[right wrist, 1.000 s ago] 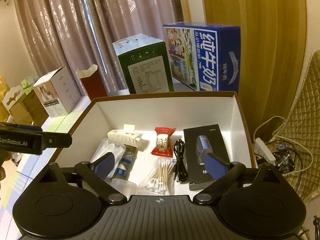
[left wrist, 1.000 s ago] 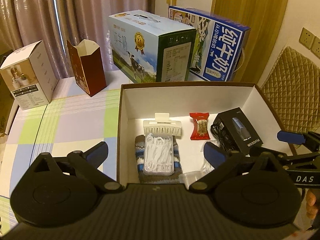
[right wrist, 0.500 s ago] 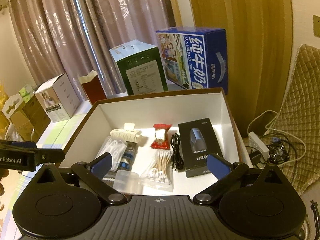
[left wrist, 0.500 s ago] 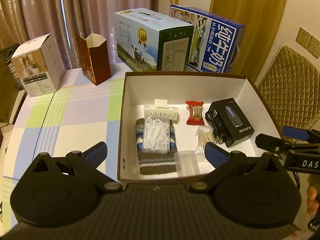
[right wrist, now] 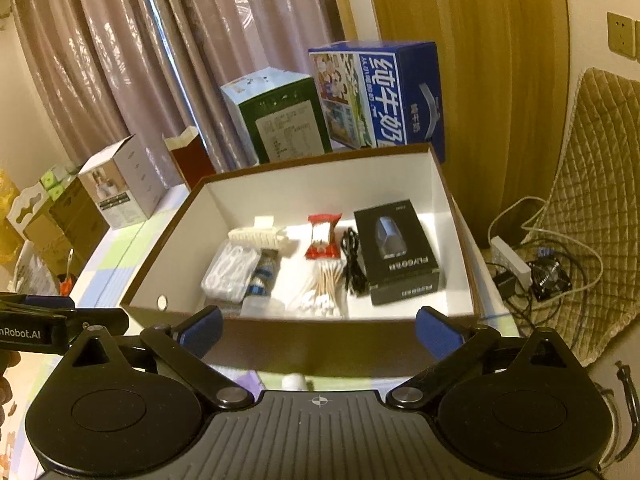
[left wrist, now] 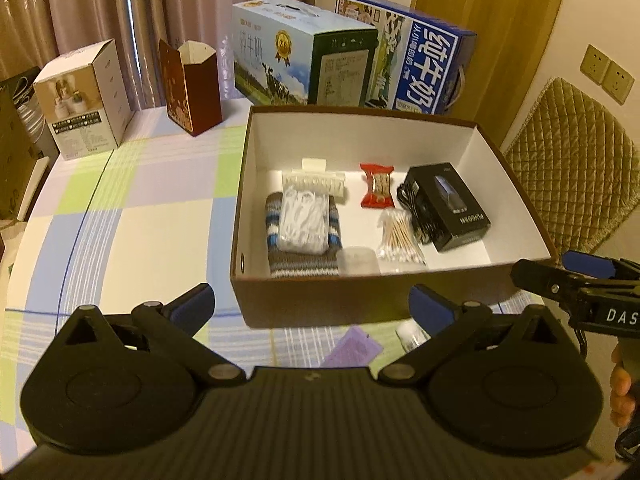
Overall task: Organize objects
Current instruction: 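Withdraw both tools from the box toward the purple tube and pill bottle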
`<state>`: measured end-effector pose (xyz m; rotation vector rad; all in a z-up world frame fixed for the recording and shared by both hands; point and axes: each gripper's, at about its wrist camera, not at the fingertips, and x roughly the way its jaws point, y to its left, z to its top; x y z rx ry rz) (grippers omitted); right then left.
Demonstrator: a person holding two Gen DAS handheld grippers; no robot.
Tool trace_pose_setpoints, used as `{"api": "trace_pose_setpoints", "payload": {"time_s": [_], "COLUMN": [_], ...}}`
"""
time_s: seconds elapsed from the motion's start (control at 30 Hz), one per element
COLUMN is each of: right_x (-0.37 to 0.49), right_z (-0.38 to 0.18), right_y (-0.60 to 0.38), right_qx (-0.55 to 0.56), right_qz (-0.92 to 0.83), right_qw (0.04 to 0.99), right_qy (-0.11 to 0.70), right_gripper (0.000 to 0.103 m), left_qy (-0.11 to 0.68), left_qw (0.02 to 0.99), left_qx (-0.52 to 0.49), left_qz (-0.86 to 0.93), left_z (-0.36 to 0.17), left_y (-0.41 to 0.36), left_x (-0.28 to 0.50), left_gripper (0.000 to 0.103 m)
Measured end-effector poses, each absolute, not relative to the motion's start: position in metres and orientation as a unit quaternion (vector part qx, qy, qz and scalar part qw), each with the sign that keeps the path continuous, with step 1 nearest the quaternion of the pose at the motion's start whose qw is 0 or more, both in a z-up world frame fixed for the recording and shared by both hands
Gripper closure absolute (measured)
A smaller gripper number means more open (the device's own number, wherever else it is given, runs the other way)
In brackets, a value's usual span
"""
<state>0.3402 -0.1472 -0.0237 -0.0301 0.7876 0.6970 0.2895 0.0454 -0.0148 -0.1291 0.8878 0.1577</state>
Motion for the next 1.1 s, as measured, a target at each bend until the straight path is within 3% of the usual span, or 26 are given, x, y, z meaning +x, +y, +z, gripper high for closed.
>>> {"api": "trace_pose_setpoints", "payload": {"time_s": [1.1], "right_x": [0.27], "right_z": [-0.049], "right_y": [-0.163], "right_qx": [-0.03], "right_qz": [0.332], "right_qw": [0.844], "right_qy": [0.421], "right_gripper": [0.003], "left_qy": [0.464], "left_qw": [0.881], "left_qx": [-0.062], "left_qz": [0.07], "left_z": [-0.036], "left_y": [0.034], "left_x": [0.219], "left_gripper": [0.001]}}
